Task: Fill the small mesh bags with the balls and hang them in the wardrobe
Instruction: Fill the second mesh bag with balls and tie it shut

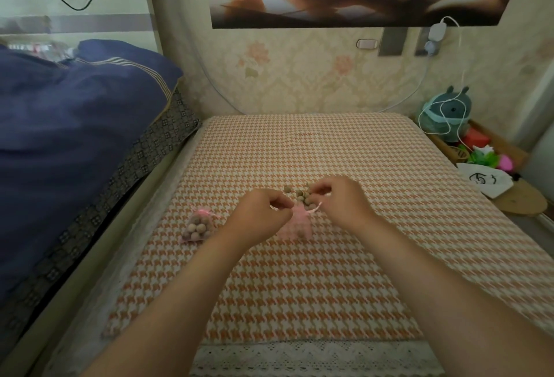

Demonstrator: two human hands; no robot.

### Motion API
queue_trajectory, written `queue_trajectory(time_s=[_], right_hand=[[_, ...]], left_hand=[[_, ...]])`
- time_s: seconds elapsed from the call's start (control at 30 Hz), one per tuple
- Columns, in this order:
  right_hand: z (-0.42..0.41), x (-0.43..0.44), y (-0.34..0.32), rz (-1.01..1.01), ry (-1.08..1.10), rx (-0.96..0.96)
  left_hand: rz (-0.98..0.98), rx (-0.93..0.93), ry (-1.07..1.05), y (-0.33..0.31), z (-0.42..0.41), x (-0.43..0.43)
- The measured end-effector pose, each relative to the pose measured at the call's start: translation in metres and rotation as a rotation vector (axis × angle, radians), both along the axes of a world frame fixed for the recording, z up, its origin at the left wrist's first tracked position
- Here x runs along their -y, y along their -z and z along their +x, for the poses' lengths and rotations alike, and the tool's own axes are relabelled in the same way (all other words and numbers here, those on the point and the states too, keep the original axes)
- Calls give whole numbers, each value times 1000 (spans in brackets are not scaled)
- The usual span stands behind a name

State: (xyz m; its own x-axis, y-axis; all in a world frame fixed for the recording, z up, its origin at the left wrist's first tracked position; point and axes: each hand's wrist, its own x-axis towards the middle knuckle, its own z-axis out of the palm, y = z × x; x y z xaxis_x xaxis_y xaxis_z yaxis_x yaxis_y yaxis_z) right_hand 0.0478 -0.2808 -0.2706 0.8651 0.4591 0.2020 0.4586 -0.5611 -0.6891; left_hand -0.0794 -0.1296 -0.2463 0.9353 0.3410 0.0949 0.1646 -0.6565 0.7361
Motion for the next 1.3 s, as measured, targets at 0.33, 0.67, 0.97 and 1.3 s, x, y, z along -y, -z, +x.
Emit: queue_trajectory(time_s=[0.33, 0.67, 0.97, 1.3], right_hand=[[-48, -8, -38, 85, -182, 8], [-42, -6, -32, -102, -229, 42], [-36, 14, -45, -262, -270, 38], [-22, 47, -50, -340, -174, 98]], left_hand=[[-30, -9, 18, -2, -1, 7], [-49, -21, 27, -1, -4, 4], [-22, 4, 48, -5, 4, 13], [-126, 100, 110, -10, 31, 28]])
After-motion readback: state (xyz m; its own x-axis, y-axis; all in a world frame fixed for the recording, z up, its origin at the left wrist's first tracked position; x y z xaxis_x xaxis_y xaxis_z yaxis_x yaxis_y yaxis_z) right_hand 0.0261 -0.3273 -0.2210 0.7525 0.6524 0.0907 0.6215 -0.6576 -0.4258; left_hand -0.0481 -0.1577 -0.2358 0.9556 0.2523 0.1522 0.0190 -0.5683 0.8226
